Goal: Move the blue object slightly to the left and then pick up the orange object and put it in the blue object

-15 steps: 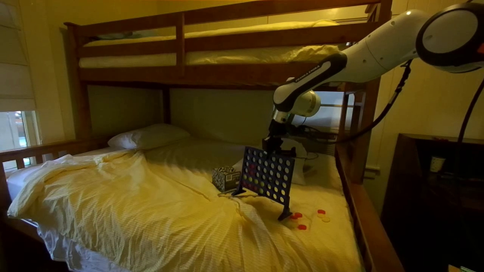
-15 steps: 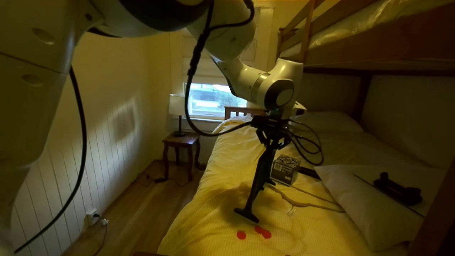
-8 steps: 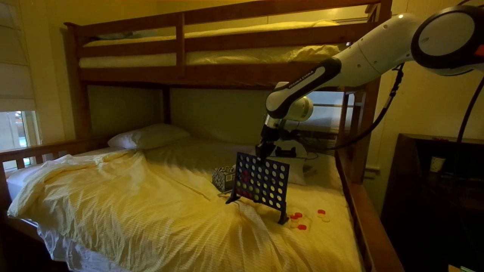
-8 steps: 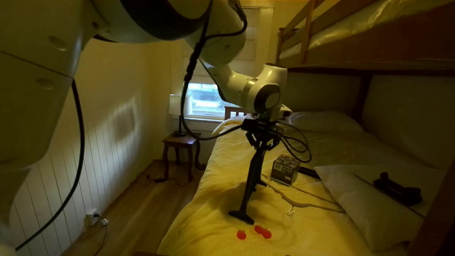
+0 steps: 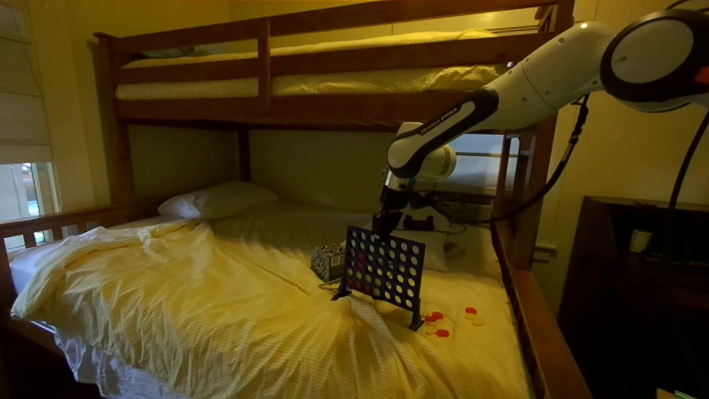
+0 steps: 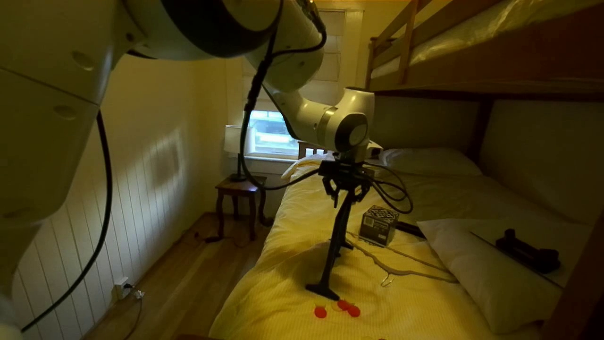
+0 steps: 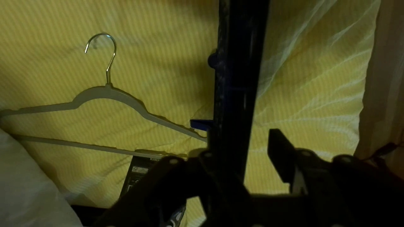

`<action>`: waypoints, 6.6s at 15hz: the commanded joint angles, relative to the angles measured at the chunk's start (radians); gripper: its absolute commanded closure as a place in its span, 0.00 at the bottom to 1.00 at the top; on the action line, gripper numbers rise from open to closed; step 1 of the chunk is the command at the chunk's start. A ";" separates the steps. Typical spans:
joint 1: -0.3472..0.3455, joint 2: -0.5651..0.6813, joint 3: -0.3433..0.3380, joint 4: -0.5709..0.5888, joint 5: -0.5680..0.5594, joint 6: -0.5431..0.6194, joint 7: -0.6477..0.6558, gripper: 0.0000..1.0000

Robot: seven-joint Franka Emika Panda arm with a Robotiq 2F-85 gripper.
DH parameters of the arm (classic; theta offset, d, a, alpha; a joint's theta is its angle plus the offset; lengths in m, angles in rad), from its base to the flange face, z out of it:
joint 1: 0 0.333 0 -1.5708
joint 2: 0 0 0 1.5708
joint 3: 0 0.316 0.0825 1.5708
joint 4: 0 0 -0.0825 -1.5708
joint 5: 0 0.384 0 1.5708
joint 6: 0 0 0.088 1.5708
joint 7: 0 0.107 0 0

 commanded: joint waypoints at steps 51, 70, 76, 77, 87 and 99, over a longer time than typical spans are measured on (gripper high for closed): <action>-0.224 0.201 -0.126 0.057 0.283 -0.456 0.182 0.00; -0.252 0.374 -0.097 0.123 0.387 -0.359 0.286 0.21; -0.248 0.408 -0.101 0.161 0.372 -0.381 0.305 0.32; -0.248 0.411 -0.101 0.167 0.371 -0.386 0.306 0.37; -0.255 0.441 -0.104 0.220 0.366 -0.430 0.322 0.72; -0.266 0.429 -0.106 0.234 0.368 -0.415 0.304 0.98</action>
